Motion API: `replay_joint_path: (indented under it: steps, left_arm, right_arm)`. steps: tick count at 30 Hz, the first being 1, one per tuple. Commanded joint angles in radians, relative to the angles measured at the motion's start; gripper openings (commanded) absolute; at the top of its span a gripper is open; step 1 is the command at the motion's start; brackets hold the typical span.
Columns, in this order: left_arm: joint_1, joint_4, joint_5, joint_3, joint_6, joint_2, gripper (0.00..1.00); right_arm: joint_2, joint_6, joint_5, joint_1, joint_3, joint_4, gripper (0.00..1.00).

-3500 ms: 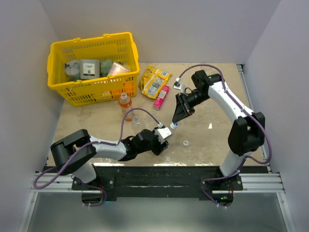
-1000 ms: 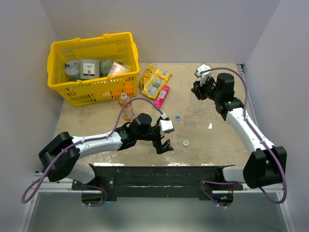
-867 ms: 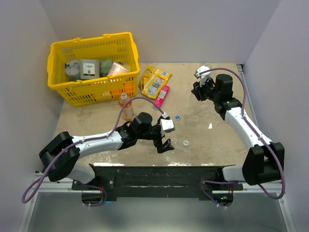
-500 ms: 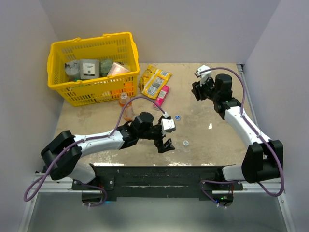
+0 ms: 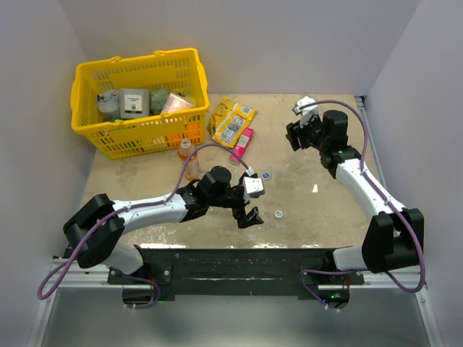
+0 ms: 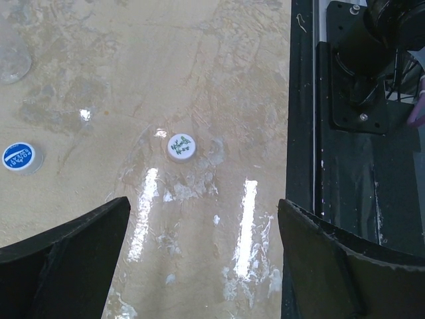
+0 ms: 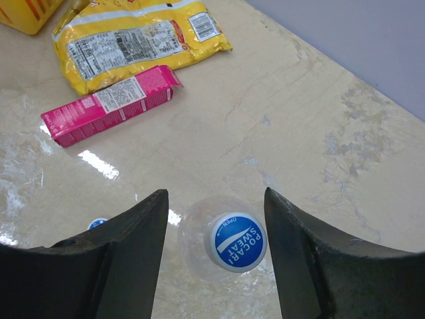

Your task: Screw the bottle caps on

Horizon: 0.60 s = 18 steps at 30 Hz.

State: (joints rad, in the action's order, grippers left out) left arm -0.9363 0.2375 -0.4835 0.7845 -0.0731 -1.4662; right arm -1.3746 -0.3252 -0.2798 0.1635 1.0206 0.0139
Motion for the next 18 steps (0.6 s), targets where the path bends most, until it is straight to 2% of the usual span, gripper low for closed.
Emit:
replay_joint_path:
  steps: [1,5,9,13,16,17,18]
  left_arm:
    - [-0.002,0.010,-0.024,0.045,-0.027,-0.006,0.98]
    - [-0.002,-0.021,-0.050,0.076,-0.073,0.039,0.99]
    - [0.007,-0.104,-0.058,0.180,-0.135,0.139,1.00]
    - [0.072,-0.217,0.011,0.335,-0.081,0.248,1.00]
    - [0.204,-0.319,0.118,0.450,-0.013,0.314,0.99]
    - [0.315,-0.331,0.138,0.469,0.028,0.325,0.99]
    - [0.379,-0.333,0.144,0.495,0.050,0.331,0.99]
  right_arm:
    - [-0.006,0.011,0.001,-0.002,0.025,-0.063,0.74]
    - [0.022,0.047,-0.002,0.001,0.143,-0.028,0.81]
    - [0.058,0.086,-0.042,-0.001,0.222,-0.017,0.84]
    - [0.094,0.130,-0.134,0.014,0.246,0.027,0.87]
    - [0.106,0.160,-0.234,0.076,0.242,0.095,0.87]
    - [0.115,0.160,-0.252,0.102,0.214,0.101,0.87]
    - [0.127,0.157,-0.281,0.161,0.191,0.081,0.85]
